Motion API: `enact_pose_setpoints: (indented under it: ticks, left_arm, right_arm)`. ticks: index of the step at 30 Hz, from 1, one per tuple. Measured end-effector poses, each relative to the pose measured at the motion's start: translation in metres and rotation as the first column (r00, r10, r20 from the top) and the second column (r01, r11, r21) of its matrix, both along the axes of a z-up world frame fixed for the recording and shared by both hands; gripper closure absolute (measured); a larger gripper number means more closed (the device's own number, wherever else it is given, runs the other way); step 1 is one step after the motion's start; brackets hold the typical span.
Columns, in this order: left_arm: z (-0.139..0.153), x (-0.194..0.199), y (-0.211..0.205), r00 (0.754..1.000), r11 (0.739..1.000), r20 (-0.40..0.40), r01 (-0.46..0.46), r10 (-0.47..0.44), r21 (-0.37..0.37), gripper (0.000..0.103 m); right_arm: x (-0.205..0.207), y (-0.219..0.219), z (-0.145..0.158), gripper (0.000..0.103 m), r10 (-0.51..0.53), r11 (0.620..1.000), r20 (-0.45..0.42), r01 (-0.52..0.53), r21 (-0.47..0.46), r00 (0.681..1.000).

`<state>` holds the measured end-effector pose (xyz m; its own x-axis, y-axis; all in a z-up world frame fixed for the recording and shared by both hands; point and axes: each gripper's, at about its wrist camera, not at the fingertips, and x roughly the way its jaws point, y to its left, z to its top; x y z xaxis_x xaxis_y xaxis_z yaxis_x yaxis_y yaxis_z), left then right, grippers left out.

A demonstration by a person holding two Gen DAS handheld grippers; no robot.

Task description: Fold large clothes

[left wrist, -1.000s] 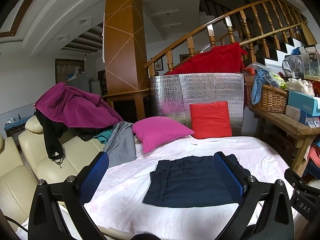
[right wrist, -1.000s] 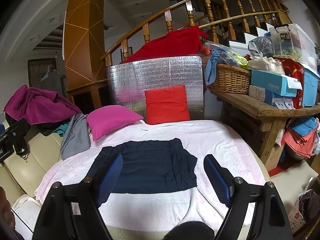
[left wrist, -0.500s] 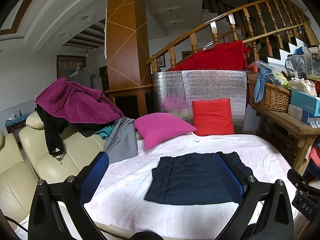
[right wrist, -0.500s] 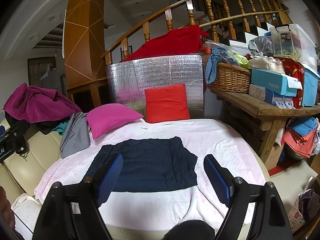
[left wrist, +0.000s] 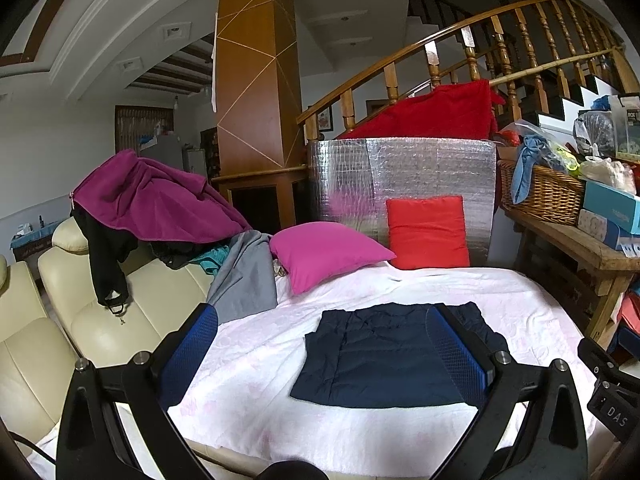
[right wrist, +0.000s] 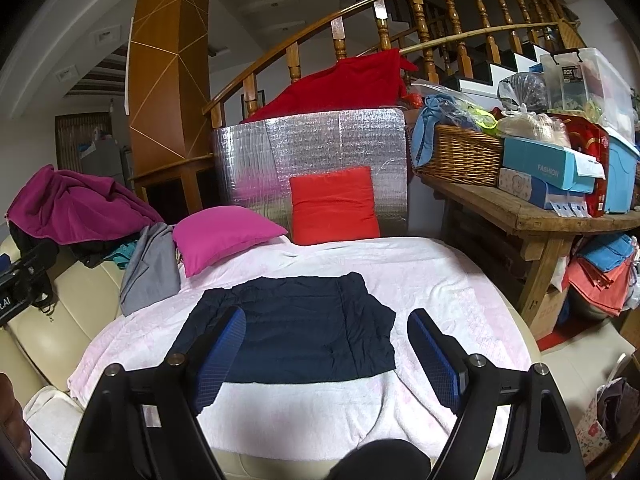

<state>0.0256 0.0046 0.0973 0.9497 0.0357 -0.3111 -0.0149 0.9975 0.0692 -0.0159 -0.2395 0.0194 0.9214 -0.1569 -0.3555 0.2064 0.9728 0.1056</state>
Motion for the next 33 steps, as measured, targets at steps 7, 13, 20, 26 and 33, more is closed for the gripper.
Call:
enact_pose_setpoints:
  ticks: [7, 13, 20, 26, 33]
  left_arm:
    - [-0.001, -0.001, 0.001, 1.000, 1.000, -0.001, 0.000, 0.000, 0.000, 0.000]
    - [-0.001, 0.000, 0.003, 1.000, 1.000, -0.003, 0.001, -0.001, -0.005, 0.000]
    - [-0.004, 0.002, 0.006, 1.000, 1.000, -0.010, -0.003, 0.003, -0.011, 0.000]
    - [-0.007, 0.004, 0.009, 1.000, 1.000, -0.019, -0.005, 0.005, -0.016, 0.000]
    - [-0.009, 0.007, 0.012, 1.000, 1.000, -0.025, -0.004, 0.004, -0.010, 0.000]
  right_arm:
    - [0.000, 0.002, 0.000, 0.017, 0.000, 1.000, 0.002, 0.000, -0.004, 1.000]
    - [0.001, 0.006, 0.000, 0.017, -0.001, 1.000, 0.001, 0.001, -0.007, 1.000]
    - [0.003, 0.012, 0.001, 0.017, 0.005, 1.000, -0.004, -0.005, -0.017, 1.000]
    - [0.006, 0.015, 0.002, 0.017, 0.008, 1.000, -0.008, -0.008, -0.024, 1.000]
    - [0.011, 0.022, 0.005, 0.017, 0.007, 0.999, -0.007, -0.007, -0.035, 1.000]
